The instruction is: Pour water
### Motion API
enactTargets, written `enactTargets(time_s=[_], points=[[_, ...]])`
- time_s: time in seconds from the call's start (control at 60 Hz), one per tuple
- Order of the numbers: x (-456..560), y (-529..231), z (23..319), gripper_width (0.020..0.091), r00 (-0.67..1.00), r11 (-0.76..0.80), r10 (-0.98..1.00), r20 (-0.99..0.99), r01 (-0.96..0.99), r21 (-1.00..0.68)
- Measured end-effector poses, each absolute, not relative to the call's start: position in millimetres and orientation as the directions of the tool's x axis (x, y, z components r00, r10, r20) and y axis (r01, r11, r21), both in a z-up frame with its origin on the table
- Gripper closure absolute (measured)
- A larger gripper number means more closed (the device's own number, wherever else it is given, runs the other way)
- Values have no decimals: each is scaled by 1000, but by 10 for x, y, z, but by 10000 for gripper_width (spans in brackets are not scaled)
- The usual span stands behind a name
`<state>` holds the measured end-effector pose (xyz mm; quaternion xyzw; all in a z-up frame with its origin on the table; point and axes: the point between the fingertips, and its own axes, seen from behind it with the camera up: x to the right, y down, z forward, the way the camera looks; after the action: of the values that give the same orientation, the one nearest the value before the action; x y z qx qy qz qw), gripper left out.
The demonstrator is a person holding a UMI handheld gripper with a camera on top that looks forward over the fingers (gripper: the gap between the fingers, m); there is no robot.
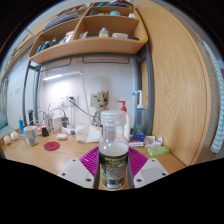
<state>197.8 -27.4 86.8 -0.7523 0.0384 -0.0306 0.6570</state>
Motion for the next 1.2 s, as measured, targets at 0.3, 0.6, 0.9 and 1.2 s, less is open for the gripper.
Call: enactTargets(time_s=[0.3, 0.6, 0.9, 1.2], points=[[2008, -270, 861, 843, 994, -161, -106, 23, 6, -987], [1799, -41, 1159, 842, 940, -184, -68, 334, 318, -930], [267, 844, 1740, 841, 398, 6, 34, 917, 917, -398], [-1027, 1348, 1711, 842, -218, 159, -27, 976, 962, 220]])
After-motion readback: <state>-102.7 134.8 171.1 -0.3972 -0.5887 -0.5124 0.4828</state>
